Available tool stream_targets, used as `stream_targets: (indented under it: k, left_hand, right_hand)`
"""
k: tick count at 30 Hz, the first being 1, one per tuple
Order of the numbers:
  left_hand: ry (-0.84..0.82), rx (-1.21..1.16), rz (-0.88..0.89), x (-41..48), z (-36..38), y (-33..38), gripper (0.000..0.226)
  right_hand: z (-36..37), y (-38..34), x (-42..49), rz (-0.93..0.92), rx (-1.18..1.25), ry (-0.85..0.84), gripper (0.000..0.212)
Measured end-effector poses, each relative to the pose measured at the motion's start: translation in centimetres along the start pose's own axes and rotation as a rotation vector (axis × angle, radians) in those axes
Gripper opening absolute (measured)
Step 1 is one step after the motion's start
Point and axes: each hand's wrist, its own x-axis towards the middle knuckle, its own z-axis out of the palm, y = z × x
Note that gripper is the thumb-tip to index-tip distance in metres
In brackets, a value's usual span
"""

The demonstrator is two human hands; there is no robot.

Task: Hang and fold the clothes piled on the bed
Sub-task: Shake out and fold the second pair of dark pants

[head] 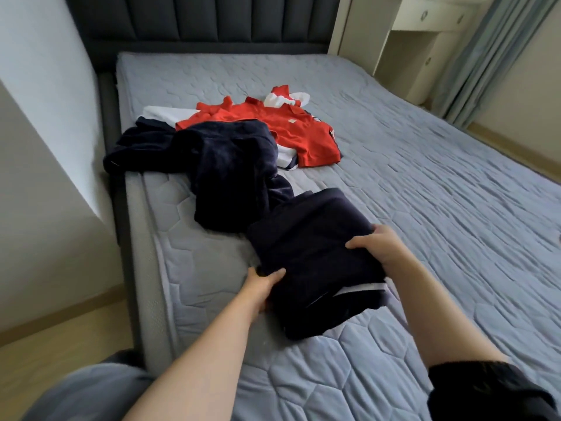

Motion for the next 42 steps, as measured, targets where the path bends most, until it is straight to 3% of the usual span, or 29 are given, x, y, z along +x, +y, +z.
stream_targets:
  k: [4,7,10,12,14,16,19,21,24,27,28,30,32,33,34,36,39,42]
  left_hand:
    - [-0.076,0.067,-0.006,-1.2,0.4,0.7,0.042]
    - [-0.175,-0.204,-0.026,-1.5,0.1,1.9,0.010]
    - [-0.199,-0.474,-0.049,-1.3,-0.7,2.9,0.027]
    - [-0.153,-0.520,-0.057,-0.8,-1.6,2.9,0.044]
    - [-0.111,-0.494,-0.132,-0.7,-2.0,2.3,0.054]
    - [-0.047,-0.255,-0.174,-0.9,-1.9,1.3,0.052]
    - [0.131,0.210,-0.003,-0.7,-1.2,0.1,0.060]
    - [0.156,0.286,0.033,-0.7,-0.7,0.2,0.046]
    - [0.037,0.347,-0.170,-1.1,-1.2,0.3,0.014]
    - [-0.059,0.442,-0.315,-1.3,-1.8,-0.2,0.009]
    - [-0.050,0.438,-0.307,-1.1,-1.8,-0.2,0.017]
    - [0.066,0.421,-0.187,-0.5,-1.6,-0.2,0.049]
    - [0.334,0.552,0.040,0.0,-1.4,0.0,0.081]
    - [0.442,0.662,0.180,0.0,-1.3,0.2,0.088]
    - [0.488,0.761,0.314,0.1,-1.2,0.4,0.087]
    - [0.392,0.835,0.446,0.5,-0.8,0.7,0.070]
    - [0.201,0.655,0.350,1.2,-0.3,0.7,0.059]
    - [0.229,0.599,0.337,1.8,0.0,0.9,0.053]
  right_hand:
    - [-2.2,-5.9,-2.2,-0.390,-0.516,0.301,0.016]
    - [-1.3,-7.2,-4.3,-0.687,-0.852,0.495,0.023]
    - [2.2,-5.1,-5.6,-1.006,-1.088,0.496,0.029]
    - [4.7,-2.0,-5.8,-1.088,-1.234,0.327,0.032]
    - [6.6,2.6,-5.7,-1.014,-1.388,-0.020,0.037]
    - [7.7,6.7,-5.8,-0.907,-1.445,-0.271,0.040]
    - [7.7,8.8,-6.2,-0.931,-1.427,-0.307,0.042]
    - [7.1,8.7,-6.0,-0.976,-1.372,-0.248,0.044]
    - [5.9,9.2,-5.8,-0.913,-1.263,-0.321,0.041]
    - [4.9,9.9,-6.6,-0.726,-0.931,-0.395,0.035]
    - [4.6,9.9,-6.8,-0.651,-0.765,-0.359,0.030]
    - [4.0,10.1,-6.4,-0.574,-0.550,-0.061,0.023]
    - [3.7,9.9,-5.4,-0.452,-0.481,0.274,0.027]
    - [3.7,9.7,-4.8,-0.352,-0.435,0.334,0.033]
    - [3.8,9.5,-4.2,-0.249,-0.384,0.335,0.039]
    - [4.3,9.1,-3.0,-0.097,-0.311,0.284,0.050]
    - [5.0,8.8,-1.5,0.046,-0.297,0.306,0.061]
    - [5.4,9.1,-0.8,0.076,-0.373,0.338,0.041]
